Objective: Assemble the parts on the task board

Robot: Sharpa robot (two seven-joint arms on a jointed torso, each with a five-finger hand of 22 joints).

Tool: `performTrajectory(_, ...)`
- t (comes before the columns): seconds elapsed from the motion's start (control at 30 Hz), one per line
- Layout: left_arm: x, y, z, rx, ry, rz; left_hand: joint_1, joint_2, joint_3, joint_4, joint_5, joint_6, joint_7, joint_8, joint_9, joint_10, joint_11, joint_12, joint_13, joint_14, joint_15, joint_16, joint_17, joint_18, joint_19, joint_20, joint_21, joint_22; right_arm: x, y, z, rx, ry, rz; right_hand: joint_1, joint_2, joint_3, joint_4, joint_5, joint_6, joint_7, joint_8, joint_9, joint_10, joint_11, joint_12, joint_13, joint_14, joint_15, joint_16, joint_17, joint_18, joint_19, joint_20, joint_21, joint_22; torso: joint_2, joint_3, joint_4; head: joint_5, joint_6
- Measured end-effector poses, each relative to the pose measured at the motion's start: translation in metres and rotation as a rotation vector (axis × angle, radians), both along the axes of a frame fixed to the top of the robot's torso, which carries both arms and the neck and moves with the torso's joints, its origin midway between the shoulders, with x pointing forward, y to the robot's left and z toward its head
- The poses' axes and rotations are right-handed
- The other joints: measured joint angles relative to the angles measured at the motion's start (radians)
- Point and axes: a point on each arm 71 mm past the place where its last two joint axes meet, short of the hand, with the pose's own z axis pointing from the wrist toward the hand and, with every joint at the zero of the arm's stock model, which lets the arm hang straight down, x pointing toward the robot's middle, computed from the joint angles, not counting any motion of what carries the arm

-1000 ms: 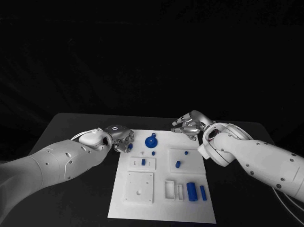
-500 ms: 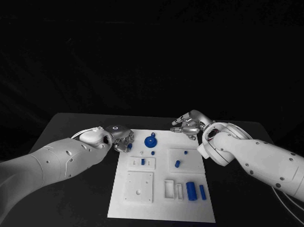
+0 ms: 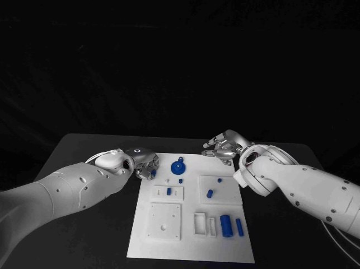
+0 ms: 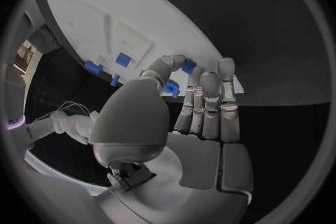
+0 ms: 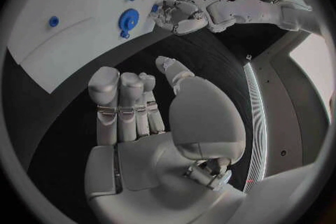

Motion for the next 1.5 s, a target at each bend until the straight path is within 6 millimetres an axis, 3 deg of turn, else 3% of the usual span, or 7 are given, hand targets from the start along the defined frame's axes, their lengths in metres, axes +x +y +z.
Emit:
performTrajectory(0.37, 0.001, 0.001, 0.000, -0.006, 0.001, -0.002, 0.000, 0.005, 0.007, 0.001, 0.005, 0.020, -0.006, -0.020, 0.082, 0.028, -0.014, -0.003, 0.011, 0.012, -0.012, -0.012, 0.008, 0.000, 0.006, -0.013, 0.004, 0.000, 0.000, -0.001, 0.000, 0.000, 0.000, -0.001, 0.000, 0.000, -0.006, 0.006, 0.000, -0.002, -0.002, 0.000, 0.000, 0.000, 0.000, 0.000, 0.000, 0.000, 0.000, 0.000, 0.000, 0.000, 0.000, 0.000, 0.000, 0.000, 0.000, -0.0004, 0.0006, -0.002, -0.002)
performTrajectory(0.6, 0.000, 0.002, -0.001, -0.012, -0.004, -0.006, 0.000, 0.005, 0.006, 0.009, 0.007, 0.030, -0.008, -0.073, 0.161, 0.034, -0.019, -0.016, 0.029, 0.018, -0.018, -0.035, 0.052, 0.000, 0.017, -0.016, -0.011, 0.000, 0.000, 0.000, 0.000, 0.001, 0.000, 0.001, 0.000, 0.000, -0.006, 0.006, 0.000, -0.002, -0.002, 0.000, 0.000, 0.000, 0.000, 0.000, 0.000, 0.000, 0.000, 0.000, 0.000, 0.000, 0.000, 0.000, 0.000, 0.000, -0.001, -0.0010, 0.0006, -0.001, 0.001)
performTrajectory(0.87, -0.003, 0.004, -0.002, -0.029, -0.013, -0.011, 0.002, 0.006, 0.013, 0.016, 0.007, 0.037, -0.008, -0.108, 0.175, 0.041, -0.019, -0.029, 0.036, 0.027, -0.020, -0.054, 0.073, 0.000, 0.020, -0.019, -0.021, 0.000, 0.000, 0.001, 0.000, 0.001, 0.000, 0.002, 0.000, 0.000, -0.006, 0.006, 0.000, -0.002, -0.002, 0.000, 0.000, 0.000, 0.000, 0.000, 0.000, 0.000, 0.000, 0.000, 0.000, 0.000, 0.000, 0.000, 0.000, 0.000, -0.001, -0.0012, 0.0008, 0.000, 0.002)
performTrajectory(1.1, -0.007, 0.004, -0.003, -0.047, -0.009, -0.016, 0.007, 0.011, 0.010, 0.019, 0.007, 0.038, -0.008, -0.113, 0.175, 0.041, -0.019, -0.034, 0.037, 0.031, -0.023, -0.061, 0.079, 0.000, 0.027, -0.019, -0.027, 0.000, 0.000, 0.002, 0.000, 0.002, 0.000, 0.004, 0.000, 0.000, -0.006, 0.006, 0.000, -0.002, -0.002, 0.000, 0.000, 0.000, 0.000, 0.000, 0.000, 0.000, 0.000, 0.000, 0.000, 0.000, 0.000, 0.000, 0.000, 0.000, -0.001, -0.0005, 0.0008, 0.000, 0.005)
performTrajectory(1.17, -0.008, 0.002, -0.001, -0.054, -0.008, -0.019, 0.007, 0.011, 0.009, 0.019, 0.006, 0.075, -0.013, -0.113, 0.175, 0.041, -0.019, -0.034, 0.037, 0.031, -0.023, -0.061, 0.079, 0.000, 0.027, -0.019, -0.027, 0.000, 0.000, 0.002, 0.000, 0.003, 0.000, 0.004, 0.000, 0.000, -0.006, 0.006, 0.000, -0.002, -0.002, 0.000, 0.000, 0.000, 0.000, 0.000, 0.000, 0.000, 0.000, 0.000, 0.000, 0.000, 0.000, 0.000, 0.000, 0.000, -0.001, -0.0005, 0.0008, 0.000, 0.006)
performTrajectory(1.33, -0.011, 0.000, 0.001, -0.066, 0.004, -0.028, 0.007, 0.005, 0.010, 0.019, -0.001, 0.090, -0.018, -0.113, 0.199, 0.041, -0.019, -0.034, 0.038, 0.031, -0.023, -0.061, 0.081, 0.000, 0.027, -0.019, -0.027, -0.001, 0.000, 0.003, 0.000, 0.005, 0.001, 0.004, 0.000, 0.000, -0.006, 0.006, 0.000, -0.002, -0.002, 0.000, 0.000, 0.000, 0.000, 0.000, 0.000, 0.000, 0.000, 0.000, 0.000, 0.000, 0.000, 0.000, 0.000, 0.000, -0.001, -0.0005, 0.0008, 0.000, 0.009)
performTrajectory(1.5, -0.012, -0.006, 0.012, -0.085, -0.001, -0.042, 0.009, 0.003, 0.011, 0.020, -0.001, 0.090, -0.018, -0.119, 0.202, 0.041, -0.019, -0.034, 0.038, 0.034, -0.019, -0.061, 0.082, 0.000, 0.027, -0.019, -0.027, -0.001, 0.000, 0.004, 0.000, 0.009, 0.004, 0.004, 0.000, 0.000, -0.006, 0.006, 0.000, -0.002, -0.002, 0.000, 0.000, 0.000, 0.000, 0.000, 0.000, 0.000, 0.000, 0.000, 0.000, 0.000, 0.000, 0.000, 0.000, 0.000, -0.002, -0.0008, 0.0009, 0.002, 0.012)
